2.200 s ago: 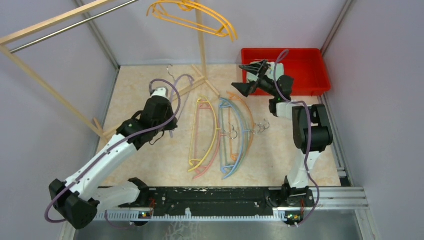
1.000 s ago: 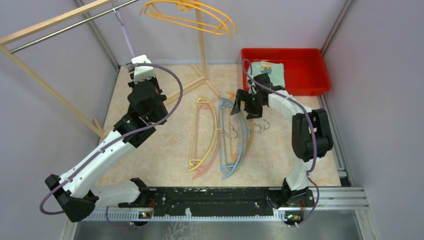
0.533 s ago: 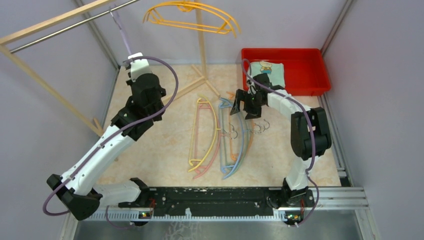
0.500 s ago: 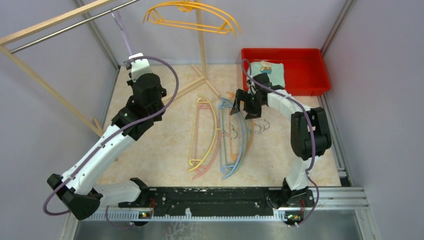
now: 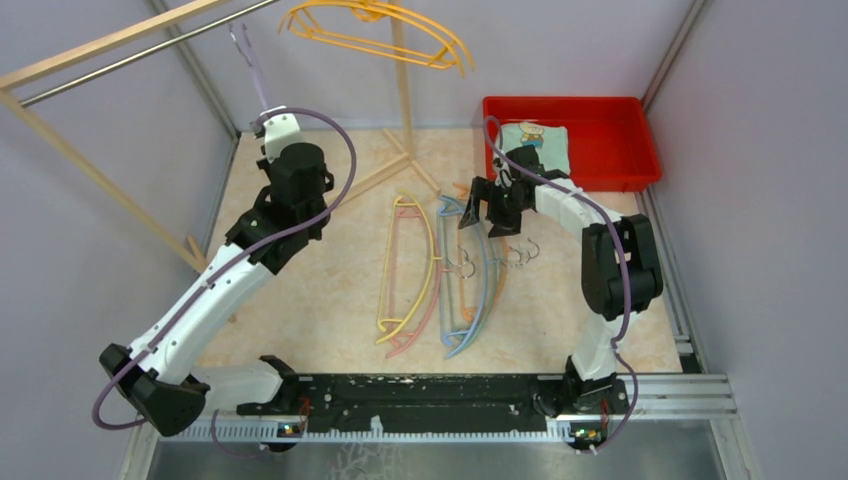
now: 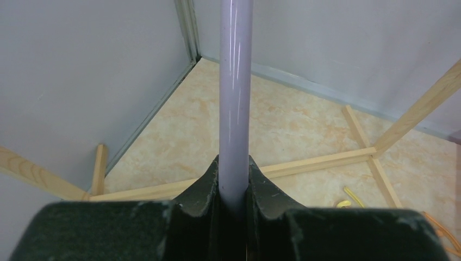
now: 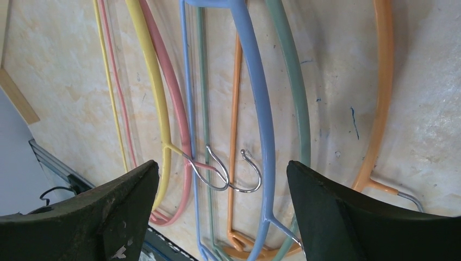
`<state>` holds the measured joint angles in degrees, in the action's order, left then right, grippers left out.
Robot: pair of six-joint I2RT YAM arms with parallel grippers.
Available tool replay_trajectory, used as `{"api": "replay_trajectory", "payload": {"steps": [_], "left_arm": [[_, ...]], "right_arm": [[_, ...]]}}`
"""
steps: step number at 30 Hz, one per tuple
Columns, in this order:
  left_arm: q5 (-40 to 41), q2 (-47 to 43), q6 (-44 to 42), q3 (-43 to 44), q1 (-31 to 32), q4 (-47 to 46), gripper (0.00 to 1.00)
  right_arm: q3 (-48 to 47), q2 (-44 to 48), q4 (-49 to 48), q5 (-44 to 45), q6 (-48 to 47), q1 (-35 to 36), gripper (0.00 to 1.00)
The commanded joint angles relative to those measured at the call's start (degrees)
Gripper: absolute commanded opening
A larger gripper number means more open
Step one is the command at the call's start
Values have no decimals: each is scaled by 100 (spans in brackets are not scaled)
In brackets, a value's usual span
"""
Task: Organize the hangers
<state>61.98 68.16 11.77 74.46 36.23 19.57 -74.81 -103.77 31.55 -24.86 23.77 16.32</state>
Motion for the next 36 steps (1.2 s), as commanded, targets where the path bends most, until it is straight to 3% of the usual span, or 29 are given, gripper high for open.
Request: {"api": "replay_trajectory", "payload": {"steps": [1, 8, 23, 26, 36], "left_arm": [[-142, -231, 76, 76, -3, -300, 0], [-108, -426, 211, -255, 155, -275, 0], [145, -311, -452, -232, 602, -974, 0], [152, -281, -728, -208, 598, -1290, 0], [117, -136, -587, 145, 315, -1021, 0]], "right_arm": [[-125, -23, -241, -104, 38, 3, 87], [-130, -108, -289, -132, 113, 5, 87], [-273, -247, -308, -180, 198, 5, 86], [-300, -273, -307, -195, 206, 9, 86], [-401, -362, -241, -276, 172, 7, 86]]}}
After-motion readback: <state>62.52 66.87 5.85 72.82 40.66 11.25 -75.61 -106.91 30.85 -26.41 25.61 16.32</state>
